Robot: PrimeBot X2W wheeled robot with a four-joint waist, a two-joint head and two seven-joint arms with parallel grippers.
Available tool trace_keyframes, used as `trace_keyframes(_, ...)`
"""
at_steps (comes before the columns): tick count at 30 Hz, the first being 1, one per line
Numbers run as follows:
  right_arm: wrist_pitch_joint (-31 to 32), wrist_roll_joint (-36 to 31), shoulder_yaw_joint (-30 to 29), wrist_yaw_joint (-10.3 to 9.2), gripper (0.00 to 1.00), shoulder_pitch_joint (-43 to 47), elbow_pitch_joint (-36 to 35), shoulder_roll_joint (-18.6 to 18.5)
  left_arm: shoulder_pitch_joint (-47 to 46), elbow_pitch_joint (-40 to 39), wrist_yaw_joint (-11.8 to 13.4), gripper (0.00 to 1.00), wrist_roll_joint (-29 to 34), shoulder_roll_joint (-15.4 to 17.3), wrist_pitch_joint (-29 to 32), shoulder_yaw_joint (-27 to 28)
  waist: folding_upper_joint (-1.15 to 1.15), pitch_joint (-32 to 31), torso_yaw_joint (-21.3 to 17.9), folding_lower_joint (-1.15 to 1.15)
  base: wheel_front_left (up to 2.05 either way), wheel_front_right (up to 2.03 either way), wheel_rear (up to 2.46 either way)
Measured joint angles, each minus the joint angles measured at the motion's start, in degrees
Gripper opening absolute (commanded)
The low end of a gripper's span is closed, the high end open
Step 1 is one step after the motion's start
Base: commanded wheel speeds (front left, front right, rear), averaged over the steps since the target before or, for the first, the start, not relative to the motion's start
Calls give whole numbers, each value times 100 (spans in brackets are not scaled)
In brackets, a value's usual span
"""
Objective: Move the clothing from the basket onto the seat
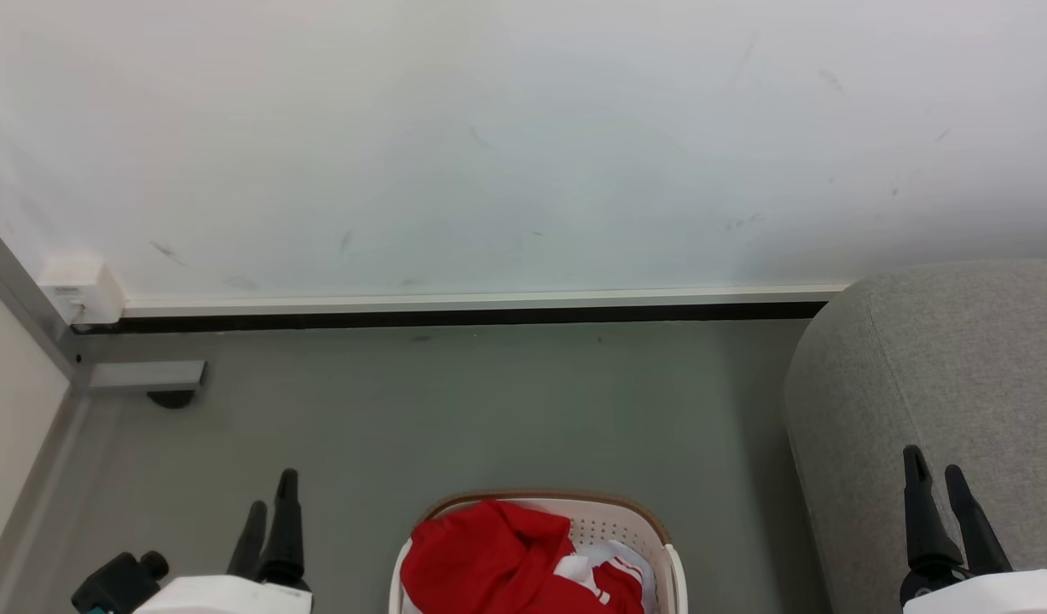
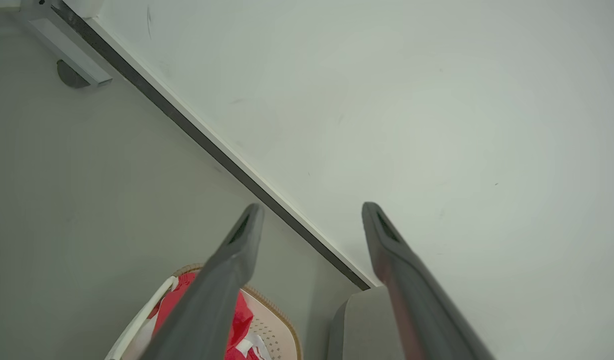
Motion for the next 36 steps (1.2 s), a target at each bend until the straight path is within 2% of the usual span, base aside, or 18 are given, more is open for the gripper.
trace_keyframes(20,-341,-1383,43,0,100,7,-60,-66,87,-177,133,100,1552,5,-347,-134,0,-14,-1,0,0,0,0)
trace_keyframes(36,-576,-2107,25,0,100,2,-18,-82,160,-326,146,100,2908,32,-568,-282,0,34,37,0,0,0,0)
